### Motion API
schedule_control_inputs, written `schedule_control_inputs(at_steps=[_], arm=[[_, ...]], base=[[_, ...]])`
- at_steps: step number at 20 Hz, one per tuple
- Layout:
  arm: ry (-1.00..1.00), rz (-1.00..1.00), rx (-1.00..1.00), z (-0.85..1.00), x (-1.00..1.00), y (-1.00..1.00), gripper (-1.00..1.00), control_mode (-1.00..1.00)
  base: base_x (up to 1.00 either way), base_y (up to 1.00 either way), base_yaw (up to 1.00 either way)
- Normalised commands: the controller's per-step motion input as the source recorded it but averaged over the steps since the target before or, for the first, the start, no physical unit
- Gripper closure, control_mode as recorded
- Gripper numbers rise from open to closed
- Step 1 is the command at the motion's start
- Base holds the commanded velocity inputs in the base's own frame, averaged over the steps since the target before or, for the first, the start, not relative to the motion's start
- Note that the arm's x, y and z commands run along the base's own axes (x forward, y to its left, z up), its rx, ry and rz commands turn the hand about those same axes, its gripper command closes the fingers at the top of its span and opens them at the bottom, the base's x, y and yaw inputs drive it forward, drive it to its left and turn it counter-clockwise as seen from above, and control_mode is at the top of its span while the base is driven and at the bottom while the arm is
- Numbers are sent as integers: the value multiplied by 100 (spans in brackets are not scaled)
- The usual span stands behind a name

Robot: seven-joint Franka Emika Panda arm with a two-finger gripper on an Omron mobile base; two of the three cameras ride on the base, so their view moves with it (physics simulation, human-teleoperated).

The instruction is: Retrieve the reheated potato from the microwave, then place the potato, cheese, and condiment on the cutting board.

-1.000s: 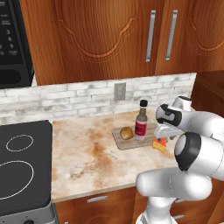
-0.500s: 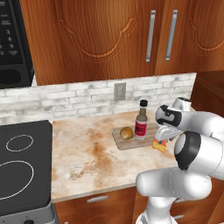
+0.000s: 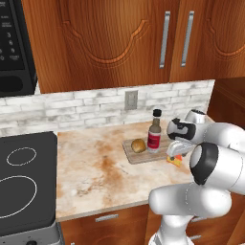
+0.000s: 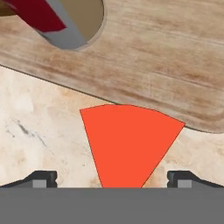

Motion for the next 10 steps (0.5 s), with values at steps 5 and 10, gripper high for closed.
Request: schedule_control_inputs(at_steps=[5,10], arm=[[3,0,0,-19,20,0,-100,-100],[1,0,0,-10,15,0,-100,-100]], base=[[0,0,0],[0,0,0]])
